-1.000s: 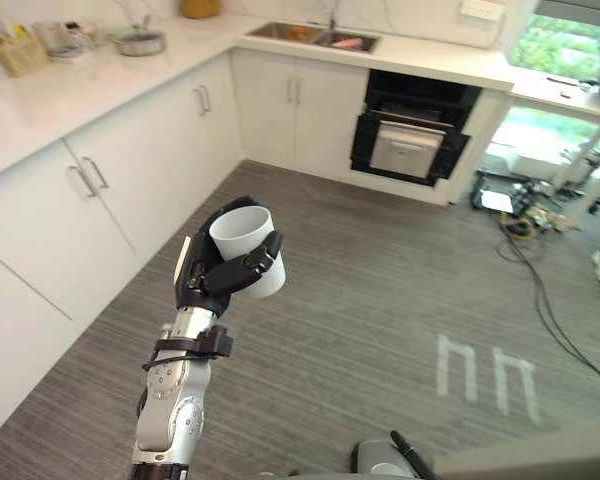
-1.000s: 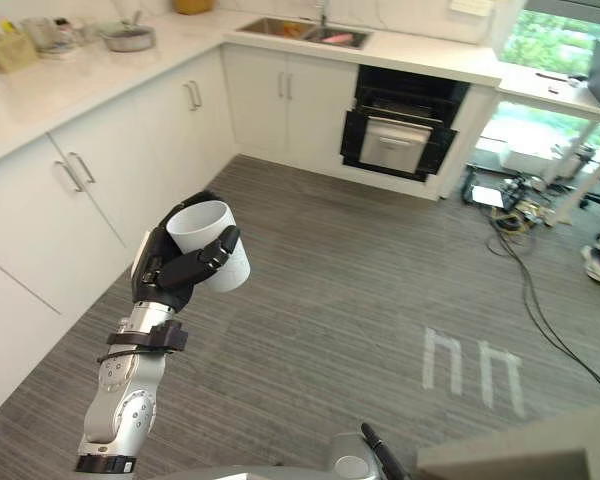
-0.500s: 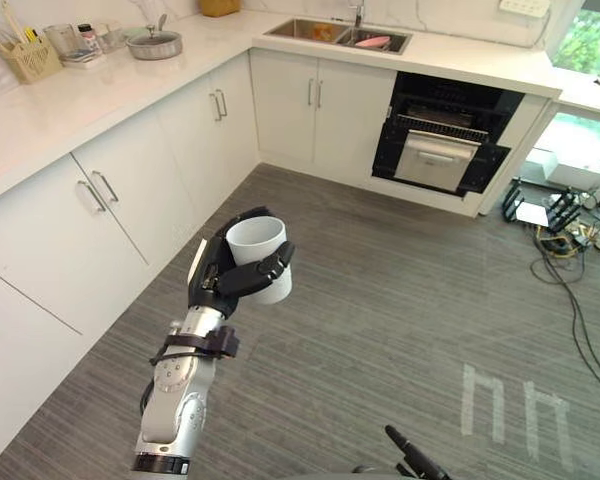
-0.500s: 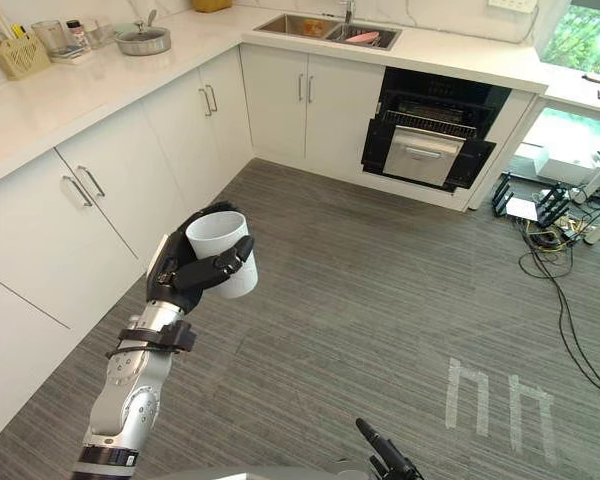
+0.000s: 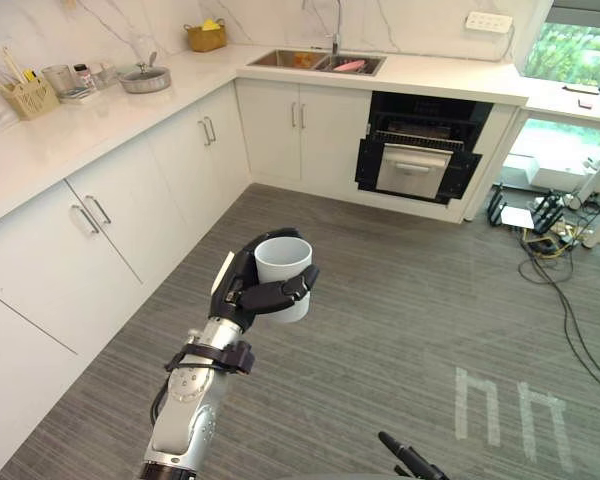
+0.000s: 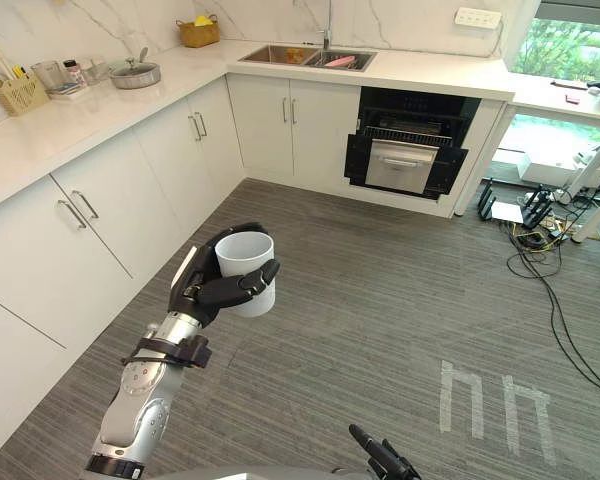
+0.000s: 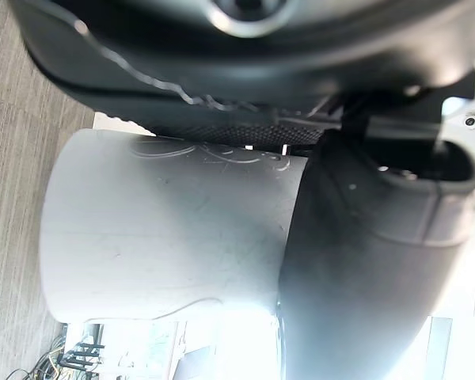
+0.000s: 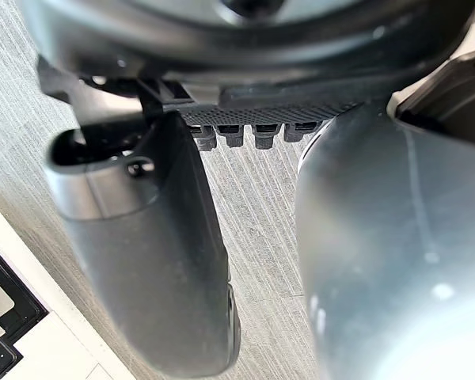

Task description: Walk over to the sink, pick up the cup, carry it to the dishwasher, place the cup inside the dishwasher, then close the dishwasher door

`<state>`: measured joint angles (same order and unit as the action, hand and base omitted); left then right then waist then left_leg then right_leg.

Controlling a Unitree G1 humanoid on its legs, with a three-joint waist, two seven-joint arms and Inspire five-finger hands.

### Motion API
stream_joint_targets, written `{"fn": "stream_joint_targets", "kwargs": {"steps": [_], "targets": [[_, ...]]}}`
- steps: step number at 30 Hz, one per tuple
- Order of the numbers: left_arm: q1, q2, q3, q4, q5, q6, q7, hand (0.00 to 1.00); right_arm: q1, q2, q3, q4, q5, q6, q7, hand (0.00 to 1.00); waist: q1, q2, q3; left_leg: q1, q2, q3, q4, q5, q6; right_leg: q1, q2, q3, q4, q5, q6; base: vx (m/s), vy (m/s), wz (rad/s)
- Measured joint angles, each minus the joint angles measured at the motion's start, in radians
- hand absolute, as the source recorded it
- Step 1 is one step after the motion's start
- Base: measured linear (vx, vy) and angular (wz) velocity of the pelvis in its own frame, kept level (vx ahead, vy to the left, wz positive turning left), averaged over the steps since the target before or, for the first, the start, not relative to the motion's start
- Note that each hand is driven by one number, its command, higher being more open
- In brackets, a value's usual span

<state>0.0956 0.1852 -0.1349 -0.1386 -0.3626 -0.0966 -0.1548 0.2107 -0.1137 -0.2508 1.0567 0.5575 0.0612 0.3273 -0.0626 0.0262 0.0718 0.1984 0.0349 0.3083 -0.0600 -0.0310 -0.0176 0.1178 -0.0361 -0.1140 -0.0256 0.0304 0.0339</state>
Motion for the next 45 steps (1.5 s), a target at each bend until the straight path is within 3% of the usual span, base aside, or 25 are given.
{"fn": "stream_joint_targets", "kwargs": {"steps": [3, 5, 8, 9, 11, 12, 14, 15, 17, 19, 20, 22, 23, 27, 29, 31, 32, 34, 36, 38, 40, 41, 42, 44, 45], "targets": [[0.004, -0.021, 0.000, 0.052, -0.002, 0.001, 0.010, 0.00, 0.002, 0.002, -0.003, -0.004, 0.022, 0.009, 0.000, 1.00, -0.004, -0.003, 0.002, 0.000, -0.003, -0.009, 0.011, -0.008, 0.001, -0.029, -0.010, -0.007, 0.080, -0.047, -0.001, -0.02, -0.006, 0.09], [0.012, -0.046, 0.001, 0.108, -0.011, 0.014, 0.032, 0.00, 0.003, 0.004, -0.013, -0.004, 0.051, 0.016, 0.000, 1.00, -0.005, -0.007, 0.006, -0.019, 0.000, -0.016, 0.079, -0.066, 0.003, -0.055, -0.022, -0.012, 0.172, -0.107, 0.001, -0.03, -0.015, 0.12], [0.069, -0.086, 0.007, 0.143, -0.053, 0.048, 0.077, 0.00, 0.002, -0.001, -0.026, 0.001, 0.057, 0.020, -0.004, 1.00, 0.007, -0.009, 0.026, -0.098, 0.043, -0.003, 0.355, -0.230, -0.028, -0.112, -0.037, -0.011, 0.407, -0.255, -0.015, 0.03, -0.047, 0.06], [0.093, -0.094, 0.008, 0.140, -0.079, 0.067, 0.093, 0.00, -0.004, -0.001, -0.029, 0.017, 0.069, 0.009, -0.012, 1.00, 0.015, -0.004, 0.067, -0.177, 0.112, -0.001, 0.653, -0.295, -0.074, -0.118, -0.039, -0.016, 0.512, -0.346, -0.034, 0.03, -0.053, 0.20], [0.113, -0.115, 0.012, 0.144, -0.102, 0.110, 0.113, 0.00, -0.003, -0.009, -0.026, 0.035, 0.068, -0.004, -0.044, 1.00, 0.020, 0.001, 0.090, -0.304, 0.192, -0.017, 0.955, -0.242, -0.073, -0.120, -0.032, -0.031, 0.589, -0.406, -0.037, 0.06, -0.046, 0.17], [0.131, -0.123, 0.023, 0.146, -0.126, 0.143, 0.127, 0.00, -0.002, -0.007, -0.028, 0.036, 0.069, -0.028, -0.068, 1.00, 0.024, 0.001, 0.096, -0.361, 0.215, -0.016, 1.064, -0.161, -0.056, -0.106, -0.037, -0.023, 0.588, -0.414, -0.041, 0.20, 0.028, -0.13], [0.145, -0.118, 0.025, 0.149, -0.132, 0.160, 0.127, 0.00, -0.009, -0.008, -0.021, -0.018, 0.068, -0.054, -0.103, 1.00, 0.027, -0.002, 0.112, -0.379, 0.183, 0.006, 0.988, -0.223, -0.044, -0.081, -0.060, 0.006, 0.551, -0.407, -0.043, 0.25, 0.087, -0.28], [0.148, -0.123, 0.021, 0.149, -0.131, 0.162, 0.126, 0.00, -0.016, -0.010, -0.002, -0.080, 0.067, -0.058, -0.136, 1.00, 0.027, -0.009, 0.119, -0.379, 0.123, -0.003, 0.834, -0.248, -0.046, -0.065, -0.086, 0.032, 0.518, -0.398, -0.028, 0.29, 0.158, -0.53], [0.165, -0.131, 0.016, 0.134, -0.130, 0.162, 0.126, 0.00, -0.045, -0.026, 0.038, -0.153, 0.048, -0.073, -0.178, 1.00, 0.040, -0.011, 0.121, -0.381, 0.045, -0.067, 0.553, -0.207, -0.058, -0.026, -0.116, 0.082, 0.439, -0.377, -0.005, 0.28, 0.199, -0.76], [0.193, -0.128, 0.020, 0.092, -0.131, 0.159, 0.125, 0.00, -0.087, -0.033, 0.072, -0.186, 0.029, -0.108, -0.204, 1.00, 0.059, -0.003, 0.120, -0.380, 0.040, -0.161, 0.314, -0.018, -0.097, 0.059, -0.124, 0.135, 0.344, -0.363, 0.039, 0.35, 0.278, -0.96], [0.190, -0.128, 0.028, 0.094, -0.131, 0.156, 0.122, 0.00, -0.101, -0.021, 0.073, -0.186, 0.029, -0.118, -0.212, 1.00, 0.075, -0.001, 0.117, -0.352, 0.031, -0.161, 0.337, 0.048, -0.075, 0.103, -0.136, 0.157, 0.317, -0.364, 0.069, 0.38, 0.286, -0.74], [0.187, -0.128, 0.048, 0.094, -0.131, 0.154, 0.119, 0.00, -0.113, -0.004, 0.075, -0.190, 0.029, -0.120, -0.218, 1.00, 0.076, -0.010, 0.118, -0.369, 0.025, -0.159, 0.425, -0.009, -0.018, 0.124, -0.150, 0.152, 0.317, -0.362, 0.072, 0.41, 0.275, -0.31], [0.181, -0.127, 0.072, 0.097, -0.132, 0.154, 0.113, 0.00, -0.111, 0.002, 0.088, -0.197, 0.030, -0.120, -0.225, 1.00, 0.070, -0.020, 0.111, -0.391, 0.015, -0.159, 0.516, -0.086, -0.001, 0.137, -0.169, 0.146, 0.327, -0.350, 0.083, 0.38, 0.254, -0.03], [0.189, -0.149, 0.117, 0.097, -0.130, 0.151, 0.094, 0.00, -0.053, 0.010, 0.077, -0.234, 0.028, -0.091, -0.261, 1.00, 0.080, -0.039, 0.096, -0.331, -0.051, -0.122, 0.529, -0.167, 0.039, 0.084, -0.247, 0.134, 0.535, -0.311, 0.118, 0.37, 0.202, -0.03], [0.189, -0.149, 0.133, 0.092, -0.125, 0.146, 0.061, 0.00, -0.004, 0.034, 0.063, -0.290, 0.028, -0.088, -0.276, 1.00, 0.072, -0.061, 0.085, -0.291, -0.110, -0.110, 0.518, -0.203, 0.067, -0.025, -0.323, 0.120, 0.789, -0.243, 0.107, 0.31, 0.153, 0.08], [0.191, -0.147, 0.122, 0.088, -0.105, 0.150, 0.050, 0.00, 0.039, 0.057, 0.051, -0.299, 0.029, -0.092, -0.290, 1.00, 0.051, -0.060, 0.071, -0.199, -0.157, -0.134, 0.479, -0.245, 0.098, -0.108, -0.370, 0.119, 1.004, -0.025, 0.083, 0.46, 0.175, 0.24], [0.191, -0.151, 0.120, 0.084, -0.105, 0.150, 0.046, 0.00, 0.047, 0.070, 0.045, -0.299, 0.029, -0.097, -0.290, 1.00, 0.047, -0.057, 0.071, -0.170, -0.157, -0.146, 0.459, -0.253, 0.110, -0.133, -0.358, 0.119, 1.060, -0.050, 0.076, 0.48, 0.136, 0.25], [0.184, -0.136, 0.127, 0.077, -0.105, 0.141, 0.046, 0.00, 0.077, 0.119, 0.038, -0.363, 0.029, -0.152, -0.279, 1.00, 0.020, -0.049, 0.094, -0.021, -0.134, -0.182, 0.349, -0.249, 0.100, -0.262, -0.247, 0.077, 1.200, -0.228, 0.023, 0.39, 0.027, 0.22], [0.184, -0.119, 0.125, 0.067, -0.104, 0.140, 0.042, 0.00, 0.119, 0.130, 0.062, -0.454, 0.026, -0.182, -0.262, 1.00, 0.000, -0.038, 0.102, 0.079, -0.110, -0.187, 0.273, -0.248, 0.097, -0.375, -0.187, -0.010, 1.114, -0.288, 0.017, 0.39, -0.051, 0.16], [0.169, -0.106, 0.124, 0.061, -0.084, 0.135, 0.039, 0.00, 0.129, 0.132, 0.082, -0.528, 0.021, -0.205, -0.243, 1.00, -0.017, -0.037, 0.107, 0.141, -0.090, -0.184, 0.236, -0.254, 0.086, -0.458, -0.151, -0.083, 0.847, -0.273, 0.032, 0.44, -0.066, 0.19], [0.148, -0.077, 0.098, 0.052, -0.078, 0.129, 0.045, 0.00, 0.129, 0.136, 0.092, -0.596, -0.003, -0.243, -0.215, 1.00, -0.017, -0.052, 0.105, 0.217, -0.094, -0.180, 0.222, -0.294, 0.060, -0.477, -0.106, -0.123, 0.401, -0.090, 0.050, 0.53, -0.096, 0.10], [0.149, -0.071, 0.092, 0.051, -0.078, 0.128, 0.048, 0.00, 0.129, 0.133, 0.097, -0.607, -0.005, -0.258, -0.206, 1.00, -0.016, -0.059, 0.103, 0.242, -0.102, -0.185, 0.226, -0.313, 0.060, -0.472, -0.105, -0.129, 0.349, -0.067, 0.040, 0.60, -0.132, 0.00], [0.152, -0.080, 0.088, 0.056, -0.077, 0.129, 0.058, 0.00, 0.114, 0.110, 0.113, -0.620, -0.007, -0.271, -0.196, 1.00, -0.028, -0.062, 0.106, 0.293, -0.101, -0.207, 0.235, -0.355, 0.083, -0.479, -0.096, -0.112, 0.415, 0.014, -0.044, 0.59, -0.128, -0.20], [0.164, -0.121, 0.085, 0.052, -0.078, 0.128, 0.080, 0.00, 0.084, 0.086, 0.137, -0.647, -0.011, -0.271, -0.195, 1.00, -0.014, -0.013, 0.085, 0.280, -0.069, -0.173, 0.334, -0.370, 0.112, -0.524, -0.082, -0.146, 0.537, -0.009, -0.079, 0.66, -0.167, -0.53], [0.164, -0.140, 0.081, 0.052, -0.078, 0.122, 0.090, 0.00, 0.081, 0.092, 0.151, -0.697, -0.011, -0.271, -0.196, 1.00, 0.000, 0.020, 0.075, 0.231, -0.026, -0.129, 0.477, -0.363, 0.127, -0.525, -0.066, -0.189, 0.581, -0.046, -0.135, 0.56, -0.168, -0.58]]}}
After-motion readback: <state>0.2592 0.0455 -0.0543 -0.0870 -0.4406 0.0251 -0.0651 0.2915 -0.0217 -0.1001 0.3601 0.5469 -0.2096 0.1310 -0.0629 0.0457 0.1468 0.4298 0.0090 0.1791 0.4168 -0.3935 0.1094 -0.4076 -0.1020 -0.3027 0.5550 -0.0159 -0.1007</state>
